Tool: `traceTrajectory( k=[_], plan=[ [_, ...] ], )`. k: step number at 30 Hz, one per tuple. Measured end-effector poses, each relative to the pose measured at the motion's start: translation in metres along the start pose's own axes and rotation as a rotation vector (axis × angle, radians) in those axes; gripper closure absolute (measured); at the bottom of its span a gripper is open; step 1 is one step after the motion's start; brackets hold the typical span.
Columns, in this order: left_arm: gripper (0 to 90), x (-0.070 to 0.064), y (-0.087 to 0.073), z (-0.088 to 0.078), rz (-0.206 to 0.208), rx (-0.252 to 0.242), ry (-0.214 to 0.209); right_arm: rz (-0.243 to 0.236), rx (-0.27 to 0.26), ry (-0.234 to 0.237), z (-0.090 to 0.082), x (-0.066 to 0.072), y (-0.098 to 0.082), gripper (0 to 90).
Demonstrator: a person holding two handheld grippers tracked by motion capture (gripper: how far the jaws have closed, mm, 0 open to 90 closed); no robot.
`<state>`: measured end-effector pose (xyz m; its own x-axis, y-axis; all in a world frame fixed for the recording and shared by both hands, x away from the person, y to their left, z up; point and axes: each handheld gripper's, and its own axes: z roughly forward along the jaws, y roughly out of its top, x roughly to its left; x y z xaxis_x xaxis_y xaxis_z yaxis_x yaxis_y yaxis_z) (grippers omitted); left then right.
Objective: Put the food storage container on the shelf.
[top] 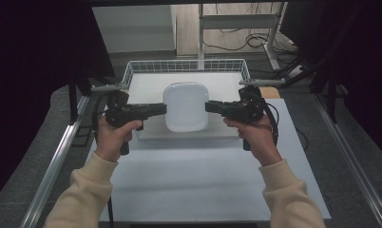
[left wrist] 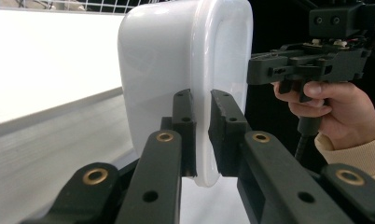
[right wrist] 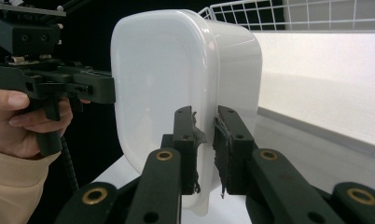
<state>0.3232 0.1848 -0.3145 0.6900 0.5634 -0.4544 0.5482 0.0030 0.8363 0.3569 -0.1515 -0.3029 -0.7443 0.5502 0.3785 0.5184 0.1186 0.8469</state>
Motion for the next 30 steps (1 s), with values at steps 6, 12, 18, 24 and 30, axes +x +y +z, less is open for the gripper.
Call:
traceTrajectory(
  k=[6, 12, 18, 24, 30],
  plan=[
    [81.2, 0.005, 0.009, 0.000, -0.001, 0.002, -0.005, -0.006, -0.001, -0.014, 0.002, 0.000, 0.010, 79.3],
    [81.3, 0.007, 0.020, 0.000, 0.005, -0.004, 0.002, -0.005, -0.003, -0.009, 0.005, -0.002, 0.019, 79.3],
    [81.3, 0.007, 0.033, -0.001, 0.021, -0.009, 0.006, -0.002, -0.012, -0.004, 0.005, -0.004, 0.030, 79.3],
    [81.2, 0.007, 0.046, 0.000, 0.025, -0.010, 0.008, 0.002, -0.019, -0.013, 0.004, -0.004, 0.042, 79.3],
    [81.2, 0.014, 0.055, 0.003, 0.013, -0.015, 0.014, 0.004, -0.011, -0.017, 0.007, -0.009, 0.053, 79.3]
  ],
)
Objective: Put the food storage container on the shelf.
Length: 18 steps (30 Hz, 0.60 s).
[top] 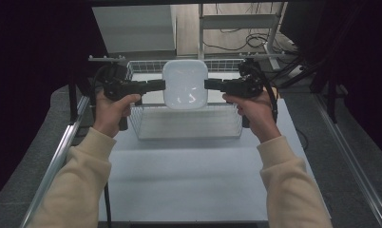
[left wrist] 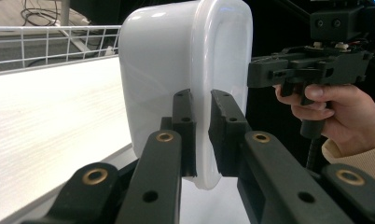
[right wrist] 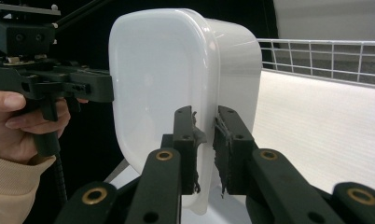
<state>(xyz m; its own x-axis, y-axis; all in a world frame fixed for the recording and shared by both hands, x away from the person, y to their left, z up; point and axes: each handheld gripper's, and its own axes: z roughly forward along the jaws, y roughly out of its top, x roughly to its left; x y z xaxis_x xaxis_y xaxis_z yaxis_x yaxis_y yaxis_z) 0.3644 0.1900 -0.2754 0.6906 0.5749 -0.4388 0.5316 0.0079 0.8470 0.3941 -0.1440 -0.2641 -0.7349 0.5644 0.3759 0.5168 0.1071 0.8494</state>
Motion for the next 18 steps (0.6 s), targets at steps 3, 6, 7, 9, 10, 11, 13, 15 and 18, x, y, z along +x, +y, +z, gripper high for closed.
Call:
traceTrajectory(
  k=[3, 6, 7, 9, 10, 11, 13, 15, 18],
  plan=[
    [81.1, 0.005, 0.003, 0.003, -0.013, 0.006, 0.007, 0.002, 0.006, -0.010, 0.004, -0.003, 0.004, 79.3],
    [81.1, 0.012, 0.006, 0.007, -0.025, 0.012, 0.008, 0.012, 0.015, -0.009, 0.008, -0.009, 0.007, 79.3],
    [81.0, 0.015, 0.007, 0.009, -0.033, 0.018, 0.011, 0.016, 0.016, -0.009, 0.010, -0.011, 0.008, 79.3],
    [81.0, 0.018, 0.009, 0.011, -0.041, 0.023, 0.014, 0.032, 0.028, -0.012, 0.015, -0.017, 0.011, 79.3],
    [81.0, 0.020, 0.010, 0.013, -0.042, 0.026, 0.016, 0.032, 0.028, -0.012, 0.015, -0.017, 0.011, 79.3],
    [81.0, 0.022, 0.011, 0.014, -0.051, 0.029, 0.018, 0.036, 0.030, -0.012, 0.016, -0.019, 0.012, 79.3],
    [80.9, 0.024, 0.012, 0.016, -0.053, 0.037, 0.016, 0.038, 0.037, -0.017, 0.018, -0.021, 0.013, 79.2],
    [81.0, 0.027, 0.012, 0.017, -0.058, 0.039, 0.013, 0.045, 0.047, -0.016, 0.020, -0.023, 0.014, 79.2],
    [80.9, 0.030, 0.013, 0.021, -0.070, 0.039, 0.015, 0.058, 0.055, -0.022, 0.022, -0.026, 0.015, 79.1]
  ],
)
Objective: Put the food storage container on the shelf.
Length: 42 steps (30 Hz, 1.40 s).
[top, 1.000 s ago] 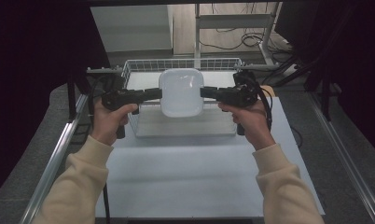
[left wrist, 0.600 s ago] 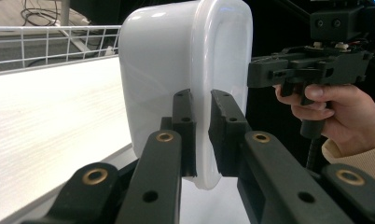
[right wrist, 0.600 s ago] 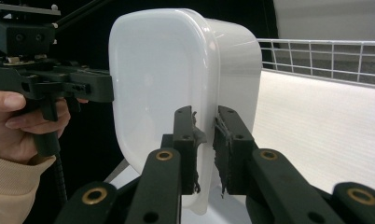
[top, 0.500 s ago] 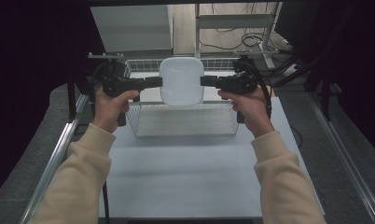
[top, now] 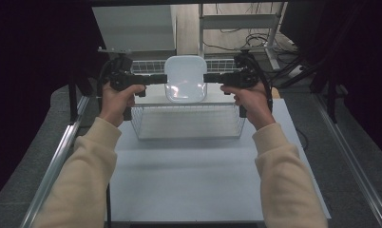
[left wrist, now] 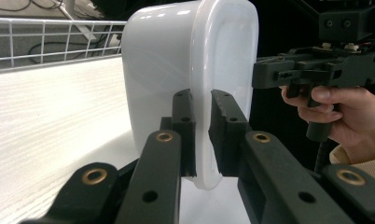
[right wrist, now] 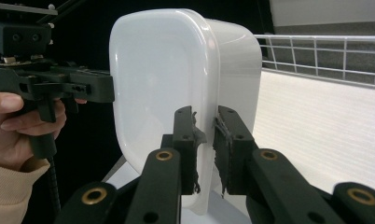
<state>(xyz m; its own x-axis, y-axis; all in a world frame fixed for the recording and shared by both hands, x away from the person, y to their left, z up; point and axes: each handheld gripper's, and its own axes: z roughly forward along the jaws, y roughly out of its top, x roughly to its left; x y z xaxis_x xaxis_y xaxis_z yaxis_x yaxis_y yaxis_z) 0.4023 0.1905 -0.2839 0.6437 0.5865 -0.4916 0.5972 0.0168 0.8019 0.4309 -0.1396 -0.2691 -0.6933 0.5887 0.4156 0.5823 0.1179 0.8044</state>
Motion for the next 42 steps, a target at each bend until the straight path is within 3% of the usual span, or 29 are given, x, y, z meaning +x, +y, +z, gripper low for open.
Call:
traceTrajectory(
  k=[8, 12, 15, 16, 18, 24, 30, 35, 39, 42],
  plan=[
    [80.6, 0.016, 0.001, 0.013, -0.049, 0.035, 0.003, 0.052, 0.028, -0.007, 0.009, -0.014, 0.000, 79.1],
    [80.3, 0.027, 0.003, 0.024, -0.089, 0.037, 0.013, 0.091, 0.041, -0.034, 0.017, -0.021, 0.002, 78.9],
    [80.0, 0.042, 0.004, 0.031, -0.137, 0.017, -0.019, 0.130, 0.039, -0.041, 0.022, -0.029, 0.005, 78.7],
    [79.9, 0.042, 0.004, 0.031, -0.137, 0.017, -0.019, 0.130, 0.039, -0.041, 0.022, -0.029, 0.005, 78.7],
    [79.8, 0.048, 0.006, 0.033, -0.176, 0.008, -0.034, 0.160, 0.040, -0.033, 0.024, -0.032, 0.007, 78.1],
    [78.4, 0.062, 0.017, 0.042, -0.266, 0.040, -0.040, 0.259, 0.038, -0.037, 0.032, -0.043, 0.013, 75.5],
    [76.1, 0.077, 0.017, 0.051, -0.344, 0.031, -0.068, 0.336, 0.039, -0.029, 0.041, -0.054, 0.011, 70.5],
    [74.9, 0.083, 0.015, 0.057, -0.347, 0.033, -0.080, 0.372, 0.032, -0.028, 0.045, -0.065, 0.009, 68.7],
    [71.4, 0.082, 0.014, 0.057, -0.320, 0.035, -0.069, 0.380, 0.021, -0.011, 0.045, -0.068, 0.008, 68.1],
    [57.5, 0.076, 0.015, 0.056, -0.284, 0.000, -0.027, 0.336, -0.001, -0.035, 0.043, -0.063, 0.009, 54.0]
  ],
)
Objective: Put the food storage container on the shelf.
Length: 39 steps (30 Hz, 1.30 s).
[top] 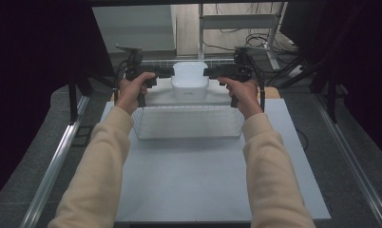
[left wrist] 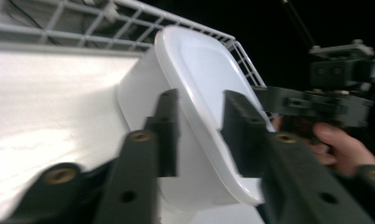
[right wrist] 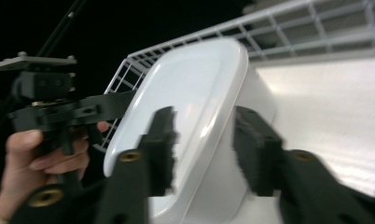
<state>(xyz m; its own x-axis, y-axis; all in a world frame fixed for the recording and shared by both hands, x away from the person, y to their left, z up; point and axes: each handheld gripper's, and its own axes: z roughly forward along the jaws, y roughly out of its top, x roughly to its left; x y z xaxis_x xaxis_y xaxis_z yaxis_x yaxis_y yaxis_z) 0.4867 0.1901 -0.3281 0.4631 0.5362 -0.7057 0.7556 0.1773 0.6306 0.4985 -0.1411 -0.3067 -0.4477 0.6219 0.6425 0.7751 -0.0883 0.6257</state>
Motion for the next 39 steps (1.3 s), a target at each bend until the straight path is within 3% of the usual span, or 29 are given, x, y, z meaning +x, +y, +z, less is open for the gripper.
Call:
traceTrajectory(
  k=[3, 6, 8, 9, 10, 12, 16, 18, 22, 28, 32, 39],
  plan=[
    [43.4, -0.009, 0.000, -0.006, 0.042, -0.037, 0.029, -0.069, -0.033, -0.023, -0.006, 0.007, -0.001, 44.9],
    [40.3, -0.019, -0.001, -0.013, 0.081, -0.045, 0.029, -0.138, -0.053, -0.026, -0.017, 0.014, -0.002, 41.5],
    [37.4, -0.027, -0.003, -0.019, 0.118, -0.043, 0.053, -0.184, -0.059, -0.028, -0.024, 0.019, -0.004, 39.4],
    [34.8, -0.030, -0.004, -0.021, 0.133, -0.041, 0.067, -0.234, -0.073, -0.025, -0.031, 0.022, -0.008, 37.7],
    [34.8, -0.034, -0.005, -0.024, 0.153, -0.040, 0.085, -0.234, -0.073, -0.025, -0.031, 0.022, -0.008, 37.7],
    [33.8, -0.040, -0.008, -0.031, 0.200, -0.029, 0.118, -0.281, -0.066, -0.040, -0.039, 0.024, -0.014, 35.9],
    [32.9, -0.051, -0.016, -0.040, 0.299, 0.003, 0.184, -0.298, -0.057, -0.038, -0.049, 0.019, -0.021, 34.2],
    [32.7, -0.056, -0.021, -0.044, 0.330, 0.011, 0.185, -0.301, -0.056, -0.037, -0.051, 0.018, -0.022, 33.7],
    [32.6, -0.061, -0.030, -0.053, 0.327, -0.005, 0.142, -0.321, -0.052, -0.039, -0.060, 0.014, -0.030, 33.2],
    [33.3, -0.063, -0.048, -0.064, 0.343, -0.011, 0.151, -0.377, -0.056, -0.061, -0.072, 0.011, -0.044, 33.2],
    [33.3, -0.068, -0.068, -0.073, 0.379, -0.006, 0.161, -0.413, -0.058, -0.077, -0.081, 0.009, -0.060, 32.7],
    [30.4, -0.071, -0.113, -0.099, 0.457, -0.017, 0.178, -0.528, -0.082, -0.124, -0.102, 0.013, -0.100, 29.1]
  ],
)
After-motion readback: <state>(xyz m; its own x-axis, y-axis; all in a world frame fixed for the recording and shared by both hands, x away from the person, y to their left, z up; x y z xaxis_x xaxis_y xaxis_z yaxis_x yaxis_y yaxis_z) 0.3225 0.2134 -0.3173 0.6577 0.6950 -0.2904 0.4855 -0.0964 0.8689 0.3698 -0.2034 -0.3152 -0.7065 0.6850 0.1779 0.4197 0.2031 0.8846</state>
